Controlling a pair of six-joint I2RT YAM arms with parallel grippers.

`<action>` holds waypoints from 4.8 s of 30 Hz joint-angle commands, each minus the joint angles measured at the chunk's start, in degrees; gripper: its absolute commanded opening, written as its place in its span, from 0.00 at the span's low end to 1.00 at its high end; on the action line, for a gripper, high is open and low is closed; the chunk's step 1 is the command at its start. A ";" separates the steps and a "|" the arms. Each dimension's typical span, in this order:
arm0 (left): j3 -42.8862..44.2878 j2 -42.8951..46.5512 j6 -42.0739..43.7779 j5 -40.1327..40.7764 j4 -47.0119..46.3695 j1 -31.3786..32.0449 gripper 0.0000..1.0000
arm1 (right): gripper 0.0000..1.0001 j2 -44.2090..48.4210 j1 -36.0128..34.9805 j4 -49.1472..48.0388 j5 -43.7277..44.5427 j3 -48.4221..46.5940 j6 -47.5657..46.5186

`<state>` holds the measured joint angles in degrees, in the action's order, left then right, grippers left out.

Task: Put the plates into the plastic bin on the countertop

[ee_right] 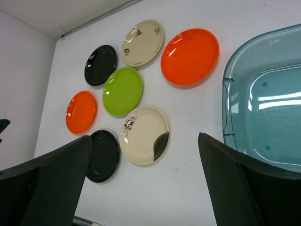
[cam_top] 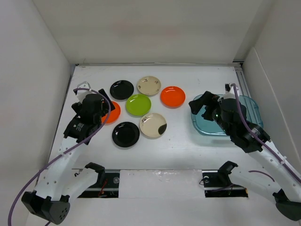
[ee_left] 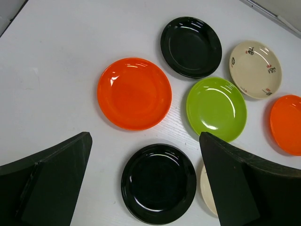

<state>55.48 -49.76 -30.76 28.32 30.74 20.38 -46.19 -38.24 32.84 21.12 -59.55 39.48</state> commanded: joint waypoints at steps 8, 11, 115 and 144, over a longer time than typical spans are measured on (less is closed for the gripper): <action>0.94 1.59 -0.44 1.13 -0.24 -0.25 1.00 | 1.00 -2.49 -0.17 -9.26 -12.13 2.76 -0.90; 0.94 1.59 -0.44 1.13 -0.24 -0.25 1.00 | 1.00 -6.35 -1.31 -13.93 -16.62 6.01 0.33; -0.11 3.09 0.62 -4.32 -1.83 -0.25 1.00 | 0.72 -6.11 39.47 -24.50 -10.92 30.90 13.42; 0.41 -2.54 -0.79 -4.76 -0.77 -0.25 1.00 | 0.85 -58.12 -10.79 -39.78 -31.04 -5.13 1.03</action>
<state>55.48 -53.39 -31.16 23.51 30.70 20.38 -102.35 -46.54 -1.41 -4.38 -62.02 39.99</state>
